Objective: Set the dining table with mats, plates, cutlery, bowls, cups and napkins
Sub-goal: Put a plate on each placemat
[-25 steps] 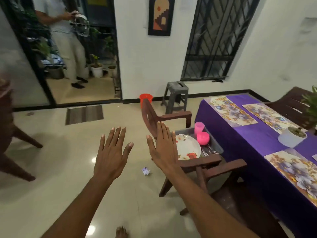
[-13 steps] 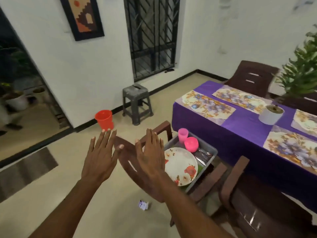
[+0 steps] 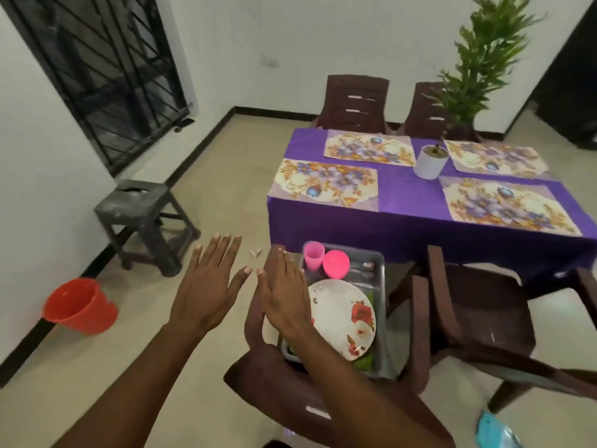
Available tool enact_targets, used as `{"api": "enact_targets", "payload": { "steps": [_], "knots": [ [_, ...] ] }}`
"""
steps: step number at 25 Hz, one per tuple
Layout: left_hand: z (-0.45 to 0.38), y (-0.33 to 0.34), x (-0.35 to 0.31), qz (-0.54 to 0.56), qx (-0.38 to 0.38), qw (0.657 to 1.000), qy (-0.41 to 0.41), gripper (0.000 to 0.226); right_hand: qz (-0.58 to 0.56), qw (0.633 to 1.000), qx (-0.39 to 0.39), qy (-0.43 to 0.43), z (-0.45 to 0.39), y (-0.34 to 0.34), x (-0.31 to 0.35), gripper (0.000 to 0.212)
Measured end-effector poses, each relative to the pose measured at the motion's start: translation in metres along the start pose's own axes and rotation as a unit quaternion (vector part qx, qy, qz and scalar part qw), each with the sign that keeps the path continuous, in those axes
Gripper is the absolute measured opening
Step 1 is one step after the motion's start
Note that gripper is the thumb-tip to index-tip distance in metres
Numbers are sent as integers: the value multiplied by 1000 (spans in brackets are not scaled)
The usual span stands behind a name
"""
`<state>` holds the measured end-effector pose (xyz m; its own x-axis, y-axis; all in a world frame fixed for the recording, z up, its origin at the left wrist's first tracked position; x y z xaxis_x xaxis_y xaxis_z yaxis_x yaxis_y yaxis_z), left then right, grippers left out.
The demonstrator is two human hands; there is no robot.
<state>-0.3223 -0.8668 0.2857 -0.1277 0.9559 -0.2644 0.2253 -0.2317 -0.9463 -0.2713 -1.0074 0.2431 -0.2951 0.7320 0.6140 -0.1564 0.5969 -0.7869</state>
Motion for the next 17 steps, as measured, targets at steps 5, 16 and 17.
{"api": "enact_targets", "payload": {
  "steps": [5,16,17],
  "knots": [
    [-82,27,11,53,26,994,97,72,-16,992,-58,111,-53,40,-20,53],
    [-189,209,38,110,247,927,261,52,-132,855,-104,491,-94,158,-157,52],
    [-192,224,26,109,265,918,275,51,-151,829,-118,525,-82,161,-170,54]
  ]
}}
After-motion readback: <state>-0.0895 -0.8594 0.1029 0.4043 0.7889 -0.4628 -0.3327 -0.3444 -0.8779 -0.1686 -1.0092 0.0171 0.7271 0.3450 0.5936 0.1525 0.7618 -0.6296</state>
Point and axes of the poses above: each hand's wrist, its own z-axis away from the middle knuckle, its own y-axis out of the palm, x = y × z, the point moved 9 cm from there along -z, towards the middle knuckle, and after that the axes turned 7 degrees about z, right-handed, at the moved point
